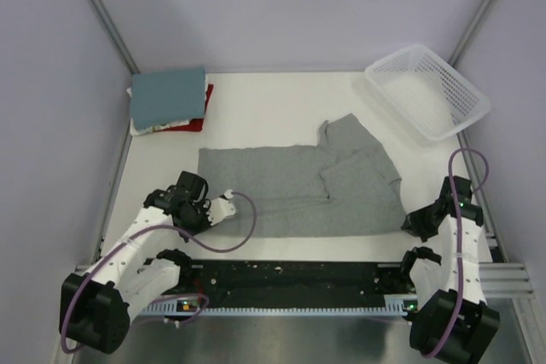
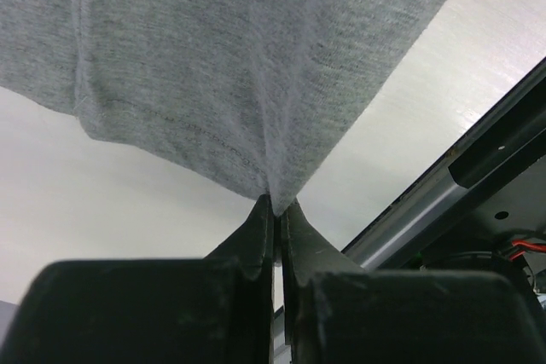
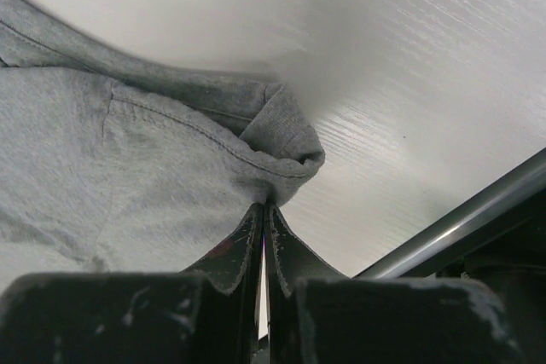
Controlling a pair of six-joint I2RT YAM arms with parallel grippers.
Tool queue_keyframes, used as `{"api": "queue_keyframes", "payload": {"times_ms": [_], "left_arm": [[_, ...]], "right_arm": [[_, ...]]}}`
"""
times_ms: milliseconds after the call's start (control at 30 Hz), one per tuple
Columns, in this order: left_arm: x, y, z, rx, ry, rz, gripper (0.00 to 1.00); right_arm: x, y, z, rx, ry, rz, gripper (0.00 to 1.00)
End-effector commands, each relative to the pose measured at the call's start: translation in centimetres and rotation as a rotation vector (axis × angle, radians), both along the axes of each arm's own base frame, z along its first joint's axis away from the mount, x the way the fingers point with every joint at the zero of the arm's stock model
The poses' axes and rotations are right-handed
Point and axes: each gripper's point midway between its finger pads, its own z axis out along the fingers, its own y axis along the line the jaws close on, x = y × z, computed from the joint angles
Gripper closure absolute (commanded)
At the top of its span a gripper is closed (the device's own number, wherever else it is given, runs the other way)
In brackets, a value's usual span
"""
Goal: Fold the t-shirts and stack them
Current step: Fold the flattened tshirt in 1/3 of the way
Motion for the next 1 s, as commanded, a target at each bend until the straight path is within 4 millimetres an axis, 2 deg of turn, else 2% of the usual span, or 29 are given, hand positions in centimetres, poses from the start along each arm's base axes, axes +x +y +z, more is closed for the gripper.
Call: {"api": "queue_keyframes", "payload": {"times_ms": [0, 67, 100, 133, 200, 233, 267, 333, 400, 467, 567, 600, 667, 733, 800, 833, 900, 933, 967], "left_arm": [[-0.5, 0.5, 0.0, 0.034, 0.027, -0.043, 1.00], [-0.6, 0.7, -0.1, 0.044, 0.035, -0.045, 0.89], [-0.7, 0.7, 0.0, 0.046, 0.039, -0.043, 0.80], [-0.6, 0.7, 0.3, 0.045, 0.038, -0.043, 0.71], [0.1, 0.8, 0.8, 0.053, 0.014, -0.035, 0.55], [1.0, 0.8, 1.2, 0.061, -0.018, -0.017, 0.48], [2.0, 0.7, 1.6, 0.060, -0.051, 0.000, 0.42], [5.0, 0.5, 3.1, 0.056, -0.157, 0.064, 0.37], [9.4, 0.3, 5.1, 0.030, -0.315, 0.169, 0.37], [13.4, 0.3, 7.2, -0.009, -0.440, 0.277, 0.37], [17.6, 0.4, 9.2, -0.110, -0.443, 0.440, 0.42], [18.6, 0.3, 8.6, -0.139, -0.383, 0.493, 0.46], [21.0, -0.2, 9.2, -0.222, -0.334, 0.587, 0.53], [22.9, -0.1, 9.2, -0.267, -0.306, 0.656, 0.55], [24.7, 0.0, 9.0, -0.289, -0.305, 0.710, 0.55], [25.5, -0.1, 8.9, -0.296, -0.302, 0.723, 0.55], [26.8, -0.1, 8.5, -0.299, -0.295, 0.758, 0.55], [27.5, 0.0, 8.4, -0.297, -0.295, 0.771, 0.55], [27.8, 0.1, 8.0, -0.288, -0.287, 0.783, 0.55]], "right_arm": [[-0.9, 0.1, 0.2, 0.005, 0.024, -0.004, 1.00], [-1.1, 0.0, 0.0, -0.006, 0.032, -0.008, 1.00], [-1.0, -0.3, 0.1, -0.020, 0.030, -0.013, 0.98], [-0.8, -0.5, 0.4, -0.029, 0.021, -0.011, 0.93], [0.2, -1.0, 1.8, -0.057, -0.024, -0.004, 0.76], [1.0, -1.4, 2.7, -0.074, -0.060, 0.009, 0.69], [2.1, -1.6, 3.7, -0.090, -0.107, 0.033, 0.66], [4.6, -1.9, 6.0, -0.113, -0.221, 0.090, 0.63], [8.1, -1.5, 9.0, -0.142, -0.387, 0.181, 0.62], [11.0, 0.1, 12.0, -0.229, -0.504, 0.324, 0.57], [14.9, 3.6, 16.1, -0.373, -0.597, 0.603, 0.44], [16.3, 5.0, 16.4, -0.374, -0.598, 0.699, 0.43], [19.3, 7.4, 17.2, -0.325, -0.620, 0.860, 0.41], [22.3, 9.0, 16.4, -0.287, -0.590, 0.974, 0.36], [25.4, 9.4, 15.8, -0.328, -0.554, 1.028, 0.36], [27.3, 9.3, 16.4, -0.363, -0.561, 1.036, 0.36], [30.6, 8.8, 15.6, -0.402, -0.525, 1.030, 0.36], [32.2, 8.7, 13.7, -0.403, -0.478, 1.033, 0.37], [33.5, 8.6, 13.9, -0.418, -0.479, 1.036, 0.39]]}}
